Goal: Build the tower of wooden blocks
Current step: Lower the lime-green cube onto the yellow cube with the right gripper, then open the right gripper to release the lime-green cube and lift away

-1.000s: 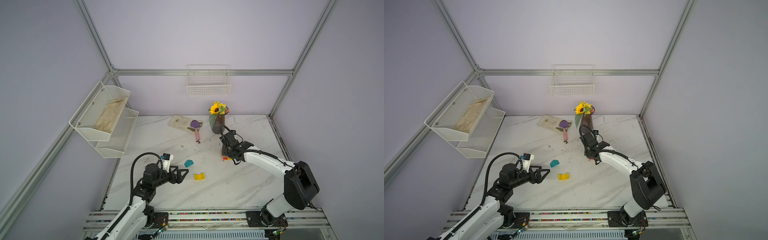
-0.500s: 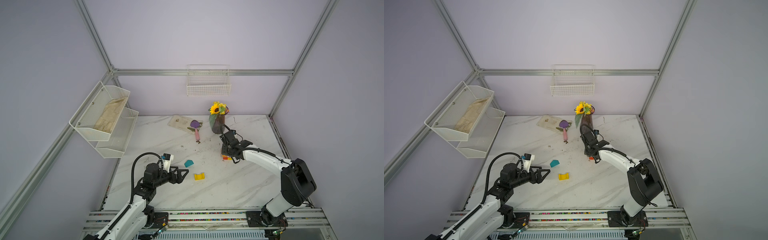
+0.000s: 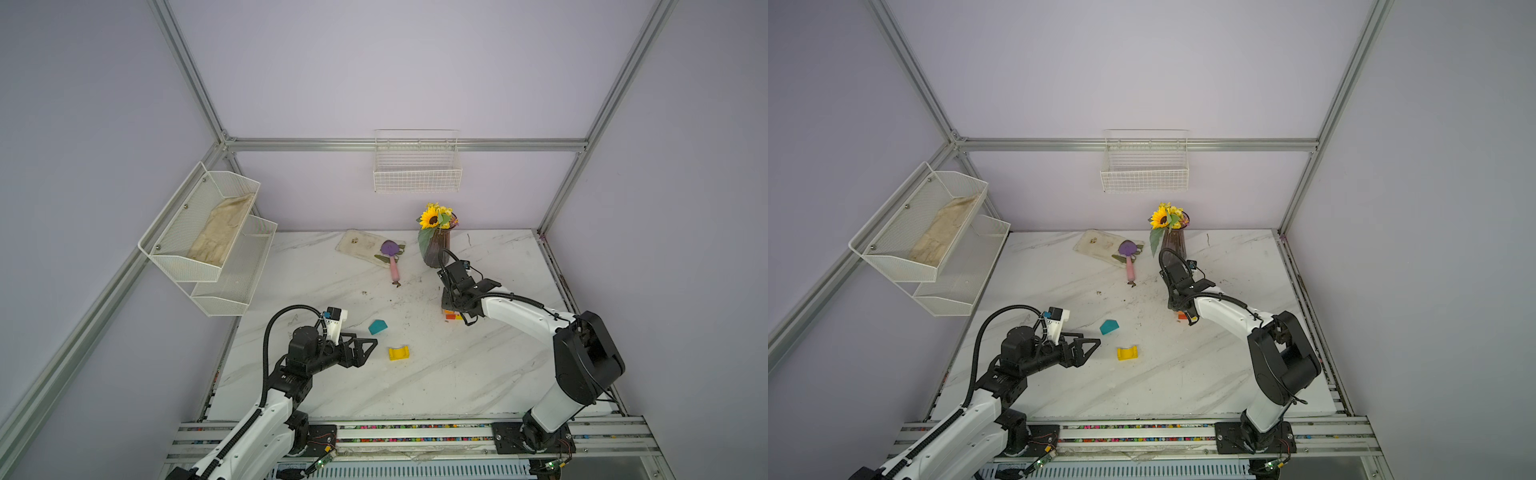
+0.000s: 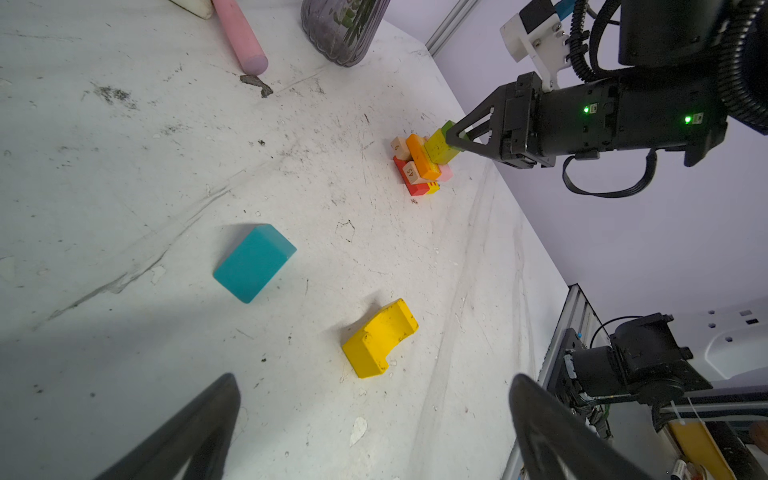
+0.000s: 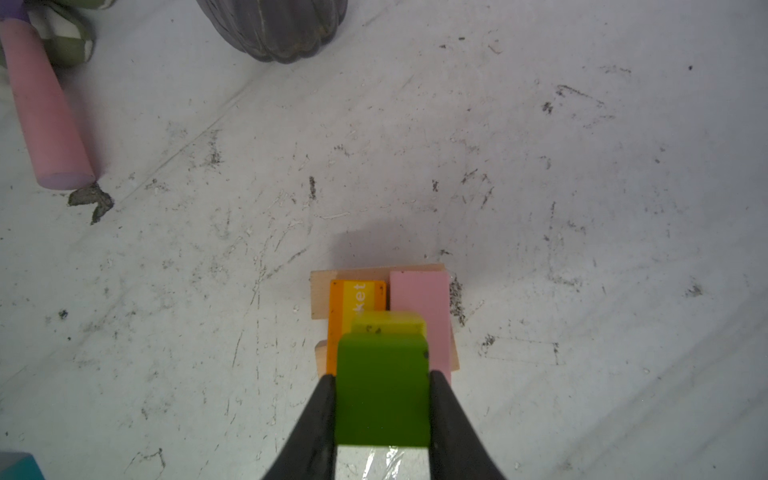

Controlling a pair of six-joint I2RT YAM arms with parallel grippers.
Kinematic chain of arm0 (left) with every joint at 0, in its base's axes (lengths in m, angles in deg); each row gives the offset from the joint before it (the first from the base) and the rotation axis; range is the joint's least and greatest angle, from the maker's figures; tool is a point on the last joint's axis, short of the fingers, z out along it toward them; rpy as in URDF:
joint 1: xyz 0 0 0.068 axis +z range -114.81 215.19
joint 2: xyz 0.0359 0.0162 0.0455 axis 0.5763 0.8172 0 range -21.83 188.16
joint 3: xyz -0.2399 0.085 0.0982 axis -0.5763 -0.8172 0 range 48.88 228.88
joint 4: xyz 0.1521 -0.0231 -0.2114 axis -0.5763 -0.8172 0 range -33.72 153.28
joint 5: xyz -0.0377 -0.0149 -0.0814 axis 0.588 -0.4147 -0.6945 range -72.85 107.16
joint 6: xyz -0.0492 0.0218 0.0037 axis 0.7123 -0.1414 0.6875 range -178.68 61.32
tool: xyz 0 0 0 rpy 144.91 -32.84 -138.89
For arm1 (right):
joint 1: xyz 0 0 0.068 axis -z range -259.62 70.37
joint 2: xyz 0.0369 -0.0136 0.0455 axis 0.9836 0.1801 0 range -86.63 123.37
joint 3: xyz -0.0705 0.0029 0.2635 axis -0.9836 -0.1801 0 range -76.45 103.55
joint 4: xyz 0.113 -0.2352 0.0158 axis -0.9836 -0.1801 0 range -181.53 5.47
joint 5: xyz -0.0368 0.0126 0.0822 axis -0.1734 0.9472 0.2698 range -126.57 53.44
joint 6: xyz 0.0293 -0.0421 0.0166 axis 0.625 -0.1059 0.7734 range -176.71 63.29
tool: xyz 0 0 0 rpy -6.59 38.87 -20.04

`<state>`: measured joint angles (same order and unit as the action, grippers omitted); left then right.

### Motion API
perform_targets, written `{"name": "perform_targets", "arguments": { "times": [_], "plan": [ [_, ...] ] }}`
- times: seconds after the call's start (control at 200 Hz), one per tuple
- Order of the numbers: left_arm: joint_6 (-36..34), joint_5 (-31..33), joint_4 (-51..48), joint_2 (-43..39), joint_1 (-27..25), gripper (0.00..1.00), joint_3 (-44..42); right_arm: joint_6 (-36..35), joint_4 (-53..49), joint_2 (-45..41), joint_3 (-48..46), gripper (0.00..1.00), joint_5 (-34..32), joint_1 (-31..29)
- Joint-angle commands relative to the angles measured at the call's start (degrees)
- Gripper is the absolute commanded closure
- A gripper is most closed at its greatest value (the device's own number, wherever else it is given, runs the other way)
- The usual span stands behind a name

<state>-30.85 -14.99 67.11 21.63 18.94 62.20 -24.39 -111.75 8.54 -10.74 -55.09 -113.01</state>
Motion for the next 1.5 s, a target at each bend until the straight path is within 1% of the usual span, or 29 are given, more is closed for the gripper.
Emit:
{"name": "perform_targets", "arguments": {
  "times": [0.0,0.165,0.295,0.47,0.63,0.78,0.975,1.025,1.06,1.175,1.32,1.41,1.44,1.455,1.495],
  "plan": [
    [-1.03,0.06,2.49,0.06,0.08,0.00,0.21,0.47,-0.18,0.42,1.54,0.80,-0.37,0.43],
    [-1.03,-0.03,2.52,0.24,0.08,0.00,0.21,0.49,-0.20,0.36,1.58,0.77,-0.29,0.71],
    [-1.03,-0.03,2.62,0.36,0.08,0.00,0.30,0.38,-0.20,0.68,1.70,0.69,-0.02,0.84],
    [-1.03,-0.03,2.58,0.44,0.08,0.00,0.30,0.32,-0.37,1.15,1.94,0.62,0.42,0.95],
    [-1.02,-0.07,2.66,0.44,0.08,0.00,0.30,0.30,-0.46,1.39,2.00,0.60,0.55,1.04],
    [-0.98,-0.20,2.71,0.54,0.08,0.00,0.30,0.30,-0.55,1.13,1.91,0.55,0.59,1.22],
    [-1.00,-0.16,2.74,0.48,0.08,0.00,0.29,0.28,-0.59,1.15,1.88,0.50,0.85,1.39],
    [-1.01,-0.15,2.71,0.60,0.08,0.00,0.30,0.65,-1.52,1.06,2.20,0.49,-0.31,1.39],
    [-0.94,-0.20,2.68,0.59,0.08,0.00,0.30,1.32,-2.40,0.77,2.34,0.45,-1.97,1.39],
    [-1.00,-0.03,2.68,0.62,0.08,0.00,0.31,0.55,-3.70,-2.26,1.95,0.36,-5.68,1.26],
    [-0.99,0.06,2.78,0.70,0.03,0.00,0.30,-0.03,-2.91,-10.30,-1.21,0.26,-8.27,1.17],
    [-0.96,0.15,2.80,0.75,0.08,0.00,0.30,-1.46,-0.63,-15.63,-3.58,0.20,-6.90,0.64],
    [-0.95,0.23,2.76,0.70,0.08,0.00,0.30,-2.16,0.55,-16.20,-4.36,0.19,-5.57,0.32],
    [-0.98,0.24,2.75,0.70,0.08,0.00,0.30,-2.64,1.31,-18.08,-4.77,0.19,-4.79,0.14],
    [-0.98,0.32,2.78,0.74,0.05,0.00,0.30,-3.89,3.61,-19.94,-6.00,0.18,-2.56,-0.61]
  ]
}}
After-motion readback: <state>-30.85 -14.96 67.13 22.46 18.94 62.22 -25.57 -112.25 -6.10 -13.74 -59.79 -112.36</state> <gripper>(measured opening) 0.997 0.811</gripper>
